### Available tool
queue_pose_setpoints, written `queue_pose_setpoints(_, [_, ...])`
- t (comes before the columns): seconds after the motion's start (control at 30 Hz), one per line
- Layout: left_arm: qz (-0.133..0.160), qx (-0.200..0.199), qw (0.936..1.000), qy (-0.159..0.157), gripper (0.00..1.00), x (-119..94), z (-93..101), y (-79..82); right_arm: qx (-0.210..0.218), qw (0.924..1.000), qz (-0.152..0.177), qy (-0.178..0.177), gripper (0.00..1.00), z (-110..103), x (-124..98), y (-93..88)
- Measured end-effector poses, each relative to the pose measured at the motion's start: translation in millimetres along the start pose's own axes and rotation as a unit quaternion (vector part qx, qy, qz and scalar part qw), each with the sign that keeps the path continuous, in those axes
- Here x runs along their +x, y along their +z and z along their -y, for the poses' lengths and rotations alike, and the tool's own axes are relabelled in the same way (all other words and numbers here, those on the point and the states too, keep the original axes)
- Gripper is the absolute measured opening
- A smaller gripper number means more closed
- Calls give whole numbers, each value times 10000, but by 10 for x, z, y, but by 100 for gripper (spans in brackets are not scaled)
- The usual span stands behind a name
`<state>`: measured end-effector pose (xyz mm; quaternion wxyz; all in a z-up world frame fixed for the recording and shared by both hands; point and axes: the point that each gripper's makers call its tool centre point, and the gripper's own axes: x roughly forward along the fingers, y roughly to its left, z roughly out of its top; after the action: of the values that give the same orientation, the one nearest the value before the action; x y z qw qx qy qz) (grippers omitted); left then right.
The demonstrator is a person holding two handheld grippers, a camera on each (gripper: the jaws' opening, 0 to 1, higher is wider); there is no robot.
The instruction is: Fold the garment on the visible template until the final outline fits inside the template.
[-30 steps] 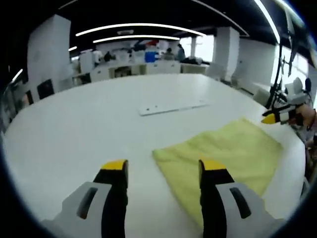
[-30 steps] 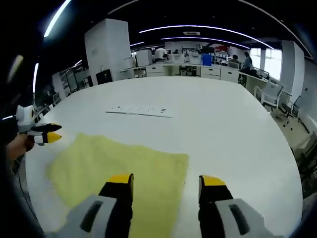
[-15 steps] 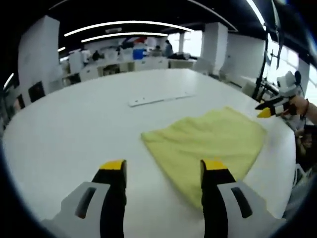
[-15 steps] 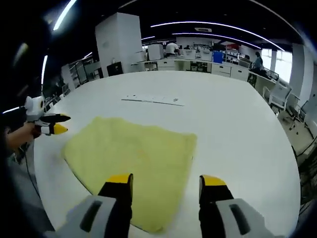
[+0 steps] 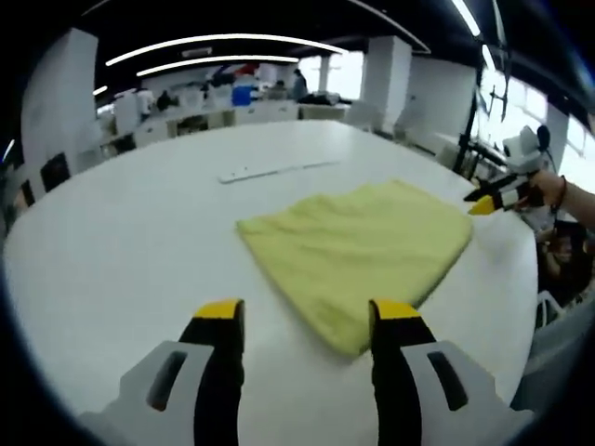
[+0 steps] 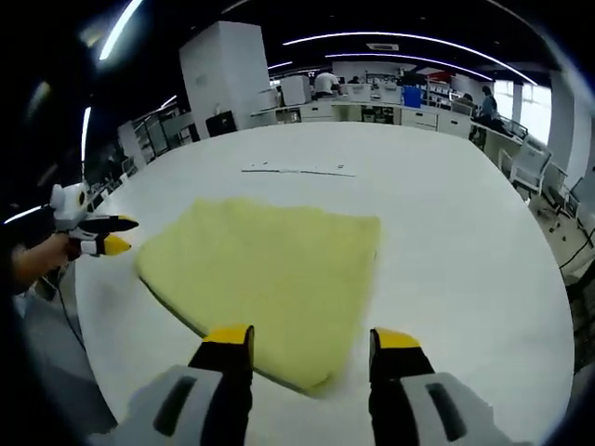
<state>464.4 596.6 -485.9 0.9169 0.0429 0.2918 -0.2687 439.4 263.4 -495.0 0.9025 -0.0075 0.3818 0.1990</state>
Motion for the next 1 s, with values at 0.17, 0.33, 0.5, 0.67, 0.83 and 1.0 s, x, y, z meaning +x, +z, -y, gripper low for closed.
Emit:
queue_pose_setpoints(0.17, [-69,-162,9998,15,43,-3,44,-141,58,10000,-76,-6,39,-1,-26,-134])
queue_pose_setpoints(0.33, [-142,-342,9993,67,39,19,88,-274,156,9997,-185,-72,28,28,-38,-286])
queue_pose_setpoints(0.5, [-182,-611,9979,107,34,40,116,-355,-10,9992,-337,-212,23,76,-43,-404])
queue_pose_setpoints(0.67, [-162,-707,9972,161,29,54,105,-375,-37,9992,-302,-244,15,87,-54,-413])
queue_pose_setpoints(0.83, [-144,-791,9967,91,23,83,140,-381,-36,9994,-254,-251,8,106,-27,-422])
queue_pose_setpoints(1.0, [-181,-890,9959,19,16,116,193,-407,-21,9995,-196,-231,0,107,-13,-430])
